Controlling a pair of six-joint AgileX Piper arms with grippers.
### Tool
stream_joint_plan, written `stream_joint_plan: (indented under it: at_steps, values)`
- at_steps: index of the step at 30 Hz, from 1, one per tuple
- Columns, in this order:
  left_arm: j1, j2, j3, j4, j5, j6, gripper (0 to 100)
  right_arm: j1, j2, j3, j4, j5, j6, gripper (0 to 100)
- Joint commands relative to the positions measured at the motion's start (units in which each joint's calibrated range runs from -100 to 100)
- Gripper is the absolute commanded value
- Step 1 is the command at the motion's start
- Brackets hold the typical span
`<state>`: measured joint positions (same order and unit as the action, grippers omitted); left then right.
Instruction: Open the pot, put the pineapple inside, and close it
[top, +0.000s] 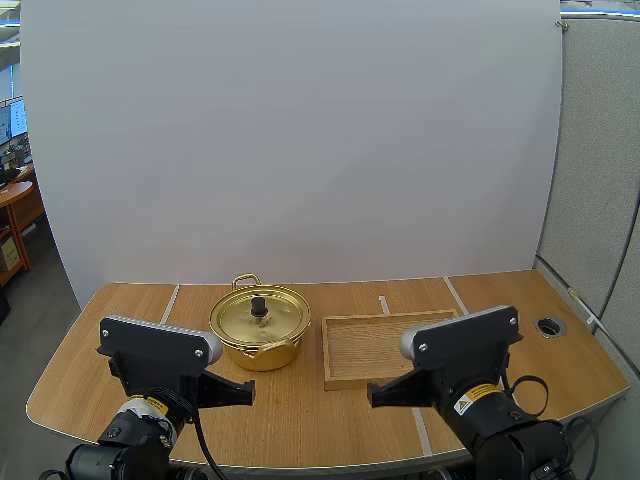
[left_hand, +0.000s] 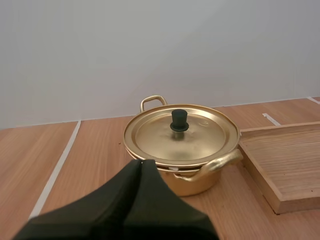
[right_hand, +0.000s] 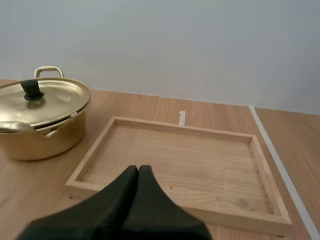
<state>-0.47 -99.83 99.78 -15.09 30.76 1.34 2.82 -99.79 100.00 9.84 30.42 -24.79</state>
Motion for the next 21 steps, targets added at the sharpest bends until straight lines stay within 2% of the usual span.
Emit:
stream_joint_plan:
  at_steps: [1, 9, 15, 21]
  values:
    - [0.07, -0.17, 0.22, -0.32, 0.52, -2.01, 0, -0.33, -0.21, 0.0, -0.7, 0.67, -0.6, 0]
    - [0.07, -0.17, 0.22, 0.98, 0.86, -3.17, 0, -0.32, -0.21, 0.0, -0.85, 0.85, -0.6, 0]
    - [0.07, -0.17, 0.22, 4.87, 0.53, -7.79, 0, -0.32, -0.21, 0.0, -0.98, 1.02, -0.6, 0]
    - [0.07, -0.17, 0.22, 5.09, 0.53, -8.25, 0, -0.32, -0.21, 0.0, -0.98, 1.02, -0.6, 0]
